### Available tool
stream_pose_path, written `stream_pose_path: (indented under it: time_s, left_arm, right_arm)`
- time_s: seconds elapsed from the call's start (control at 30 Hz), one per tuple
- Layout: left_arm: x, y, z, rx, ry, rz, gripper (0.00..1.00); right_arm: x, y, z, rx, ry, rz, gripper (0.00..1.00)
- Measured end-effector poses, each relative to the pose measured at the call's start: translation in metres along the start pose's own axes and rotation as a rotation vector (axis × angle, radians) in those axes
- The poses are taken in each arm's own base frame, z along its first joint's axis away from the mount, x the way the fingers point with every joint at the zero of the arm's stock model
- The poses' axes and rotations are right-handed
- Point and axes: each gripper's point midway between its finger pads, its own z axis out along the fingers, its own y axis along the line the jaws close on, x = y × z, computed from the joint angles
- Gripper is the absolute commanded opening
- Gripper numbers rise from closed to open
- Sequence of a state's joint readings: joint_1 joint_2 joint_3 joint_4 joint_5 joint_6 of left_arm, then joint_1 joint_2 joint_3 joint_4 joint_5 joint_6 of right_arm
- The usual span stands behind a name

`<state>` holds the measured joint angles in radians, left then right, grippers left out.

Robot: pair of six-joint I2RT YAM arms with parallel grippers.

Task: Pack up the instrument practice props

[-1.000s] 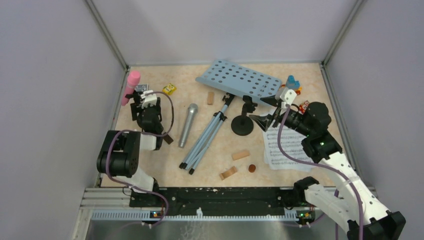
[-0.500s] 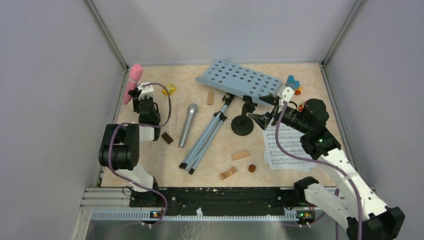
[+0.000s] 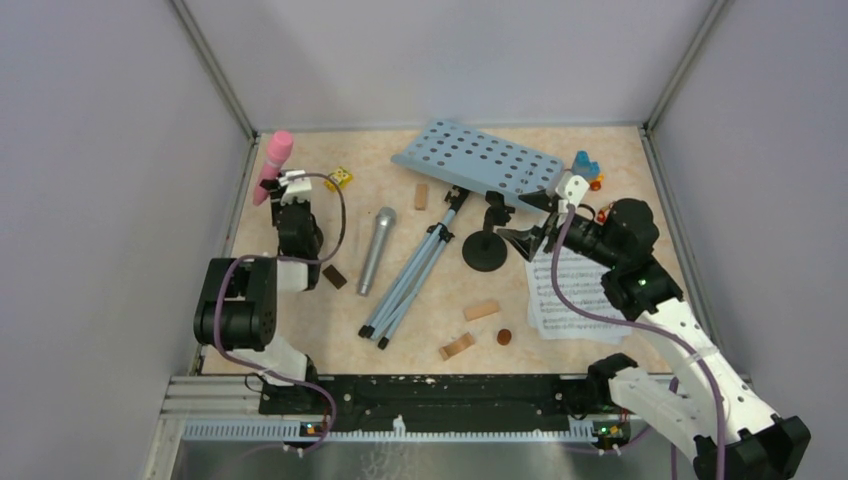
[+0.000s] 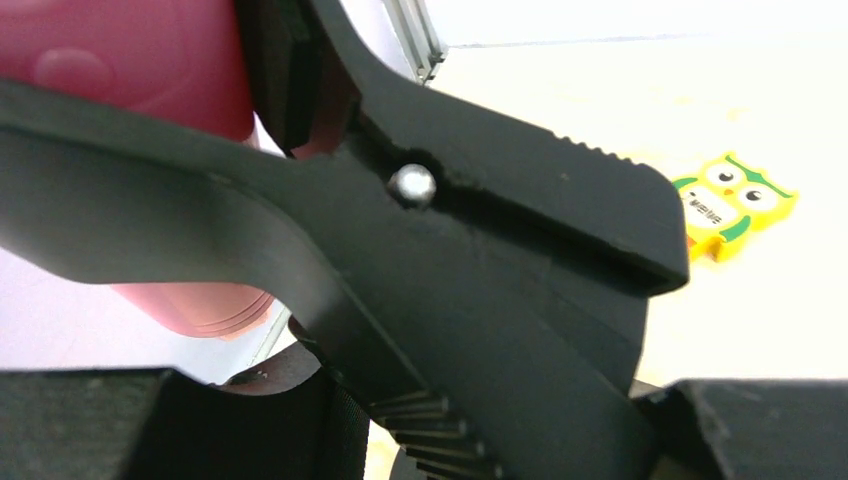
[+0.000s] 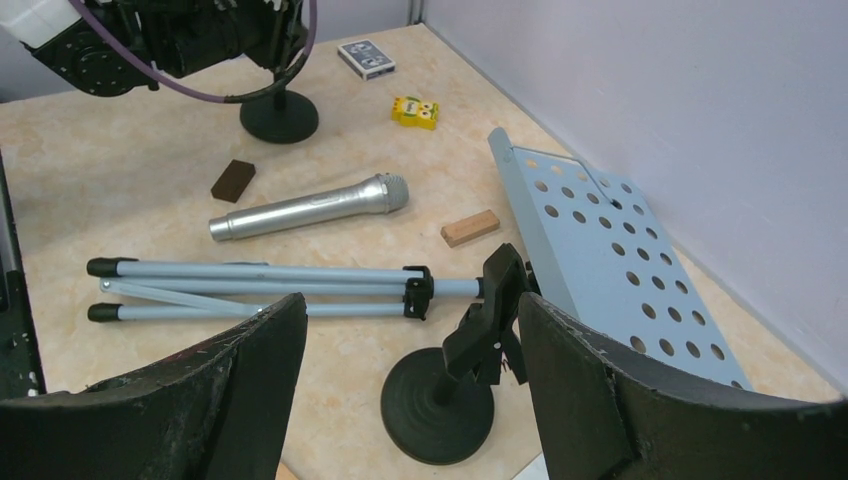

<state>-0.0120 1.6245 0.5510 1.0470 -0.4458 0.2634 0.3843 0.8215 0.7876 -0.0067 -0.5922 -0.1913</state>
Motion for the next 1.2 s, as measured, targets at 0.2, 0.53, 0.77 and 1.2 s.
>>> stream_pose_path:
  time_s: [0.2,0.53,0.77,1.2]
  left_arm:
    - [-0.008,-0.021,-0.028,0.109,-0.011,-0.001,0.0]
    - [-0.072,-0.051,-0.085,0.424,-0.104,-0.167,0.0]
    - [-0.107,-0.072,-0.134,0.69,-0.172,-0.226,0.0]
    - [-0.158,-0.099,-0.247,1.268,-0.292,-0.187,0.0]
  right_arm:
    - [-0.006,0.001,-0.004,0.003,-0.019,-0.011,0.76]
    - [-0.009,0.007,-0.012,0.01,-0.051,-0.022,0.75]
    - [-0.02,0.011,-0.022,0.026,-0.097,-0.047,0.76]
    - [-0.043,0.028,-0.043,-0.002,-0.186,-0.096,0.76]
